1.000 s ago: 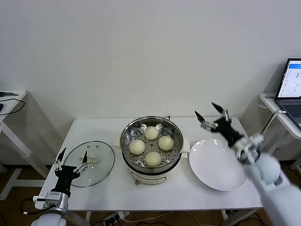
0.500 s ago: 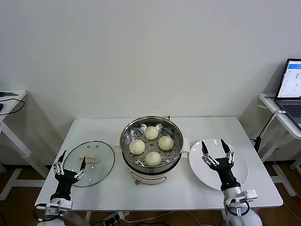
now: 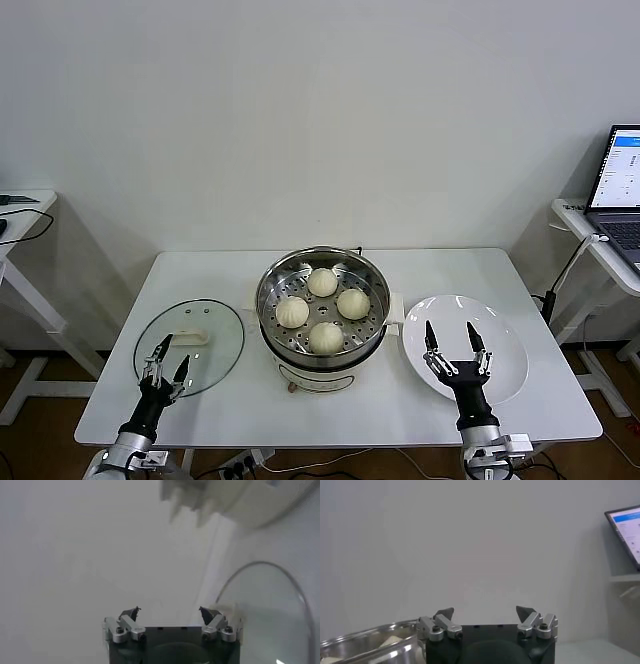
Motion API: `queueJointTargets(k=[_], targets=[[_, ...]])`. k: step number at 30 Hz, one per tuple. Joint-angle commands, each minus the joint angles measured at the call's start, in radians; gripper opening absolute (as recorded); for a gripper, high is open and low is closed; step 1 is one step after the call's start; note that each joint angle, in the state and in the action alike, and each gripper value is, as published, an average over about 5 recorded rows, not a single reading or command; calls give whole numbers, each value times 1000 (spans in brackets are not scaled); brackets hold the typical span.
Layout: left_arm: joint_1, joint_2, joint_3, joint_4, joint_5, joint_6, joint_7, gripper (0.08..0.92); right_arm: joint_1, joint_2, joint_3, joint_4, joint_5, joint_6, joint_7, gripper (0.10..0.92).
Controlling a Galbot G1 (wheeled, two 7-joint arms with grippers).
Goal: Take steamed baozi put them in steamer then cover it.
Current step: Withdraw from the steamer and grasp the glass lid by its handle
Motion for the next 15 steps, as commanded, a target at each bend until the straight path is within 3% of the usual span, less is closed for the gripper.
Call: queueJointTargets(k=[1, 15], targets=[[-128, 11, 1, 146, 243, -19, -72, 823, -24, 34, -3, -11, -17, 21, 12, 823], [-285, 8, -1, 293, 241, 15, -56, 823, -14, 36, -5, -39, -25, 25, 9, 823]])
